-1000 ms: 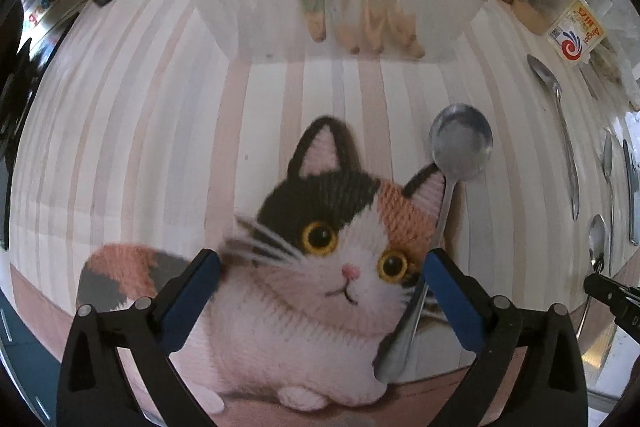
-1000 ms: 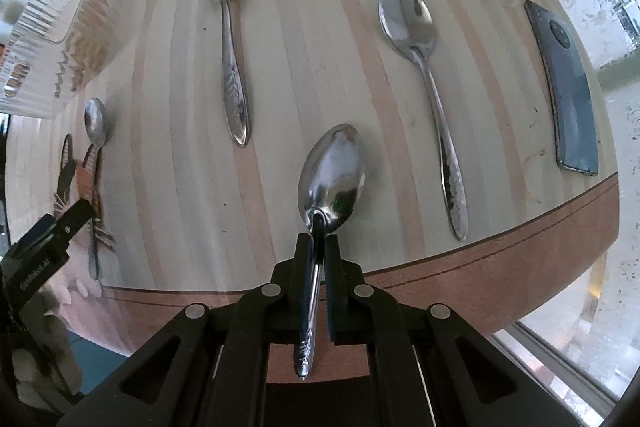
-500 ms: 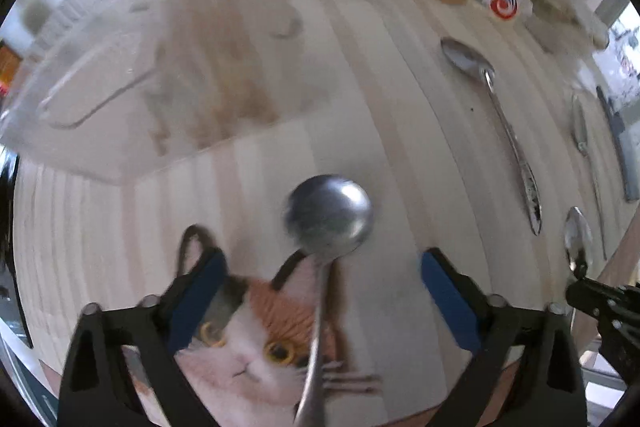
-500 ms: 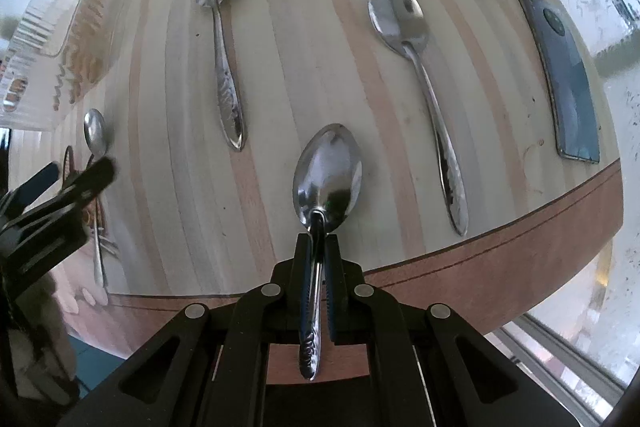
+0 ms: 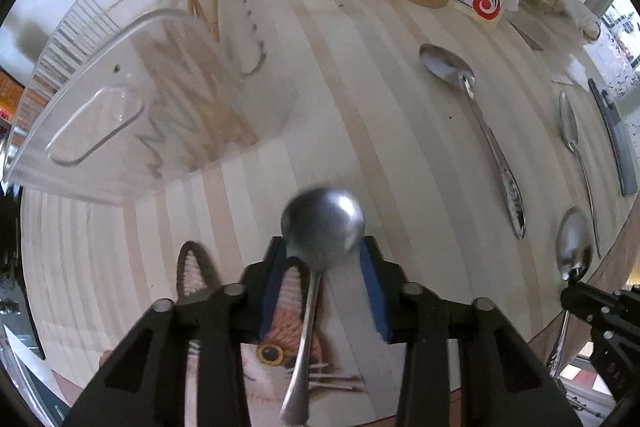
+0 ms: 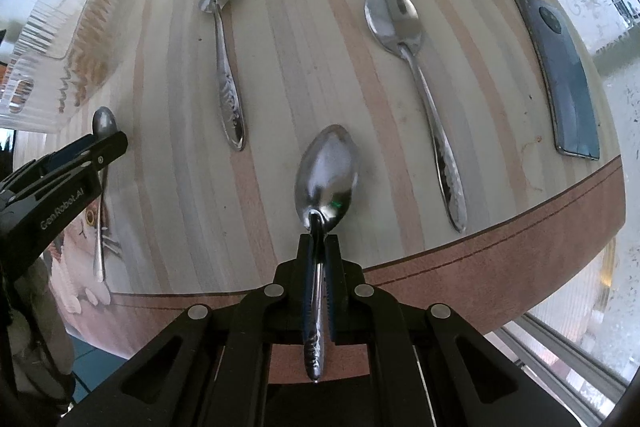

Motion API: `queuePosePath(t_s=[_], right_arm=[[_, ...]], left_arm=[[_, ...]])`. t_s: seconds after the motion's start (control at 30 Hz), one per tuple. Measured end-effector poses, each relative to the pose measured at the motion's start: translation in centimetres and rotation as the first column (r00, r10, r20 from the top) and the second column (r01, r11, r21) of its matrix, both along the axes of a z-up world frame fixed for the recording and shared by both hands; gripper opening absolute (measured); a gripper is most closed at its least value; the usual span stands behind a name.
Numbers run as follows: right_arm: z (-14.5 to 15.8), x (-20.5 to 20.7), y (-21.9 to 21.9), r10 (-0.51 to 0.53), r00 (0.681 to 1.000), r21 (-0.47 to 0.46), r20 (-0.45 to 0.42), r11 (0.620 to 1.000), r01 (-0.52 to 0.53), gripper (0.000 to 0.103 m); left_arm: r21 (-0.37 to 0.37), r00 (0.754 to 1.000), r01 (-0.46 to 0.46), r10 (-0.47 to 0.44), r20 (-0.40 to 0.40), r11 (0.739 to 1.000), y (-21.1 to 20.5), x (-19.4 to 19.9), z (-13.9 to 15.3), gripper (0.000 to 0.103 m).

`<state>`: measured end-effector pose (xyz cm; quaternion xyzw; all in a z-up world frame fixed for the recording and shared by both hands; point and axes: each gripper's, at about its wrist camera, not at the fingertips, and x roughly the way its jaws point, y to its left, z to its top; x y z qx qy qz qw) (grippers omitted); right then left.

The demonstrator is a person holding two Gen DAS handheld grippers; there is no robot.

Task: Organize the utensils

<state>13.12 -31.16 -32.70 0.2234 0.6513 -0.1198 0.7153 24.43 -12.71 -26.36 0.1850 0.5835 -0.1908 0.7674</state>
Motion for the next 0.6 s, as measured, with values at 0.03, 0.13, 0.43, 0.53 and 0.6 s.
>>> queuePosePath(t_s=[0.03,0.13,0.43,0.53,0.6], right_arm=[[0.2,0.0,0.1,0.001,1.000,0.001,0.005,1.000,-0.001,0.003],[0.7,-0.4,0.0,0.007,1.000,0.008,0.019,1.000,-0.007,0.003],[3.3,-1.5,-0.1,0.013,0.997,0.025,0.077,1.000,-0.015,0.003],[4.2,-1.5,-0.6,0.004,0.996,0.033,0.090,0.999,-0.007,0.003],[4.4,-1.5,-1.0,-0.003,0.996,0.038,0.093,0.999,0.000,0.003]], left_arm=[[0.003,1.000,-0.001,0.001,-0.007,1.000,0.9,-0.4,0.2,0.002],[0.006,1.000,0.005,-0.005,-0.007,1.000,1.6,-1.0,0.3,0.002],[-0.028,0.999,-0.038,0.038,-0.001,0.999,4.1,-2.2,1.8,0.000],[-0.085,0.998,-0.062,0.059,-0.032,0.994,5.7,-1.9,2.2,0.002],[-0.115,0.995,-0.082,0.074,-0.071,0.990,6.6,-1.6,1.4,0.004]])
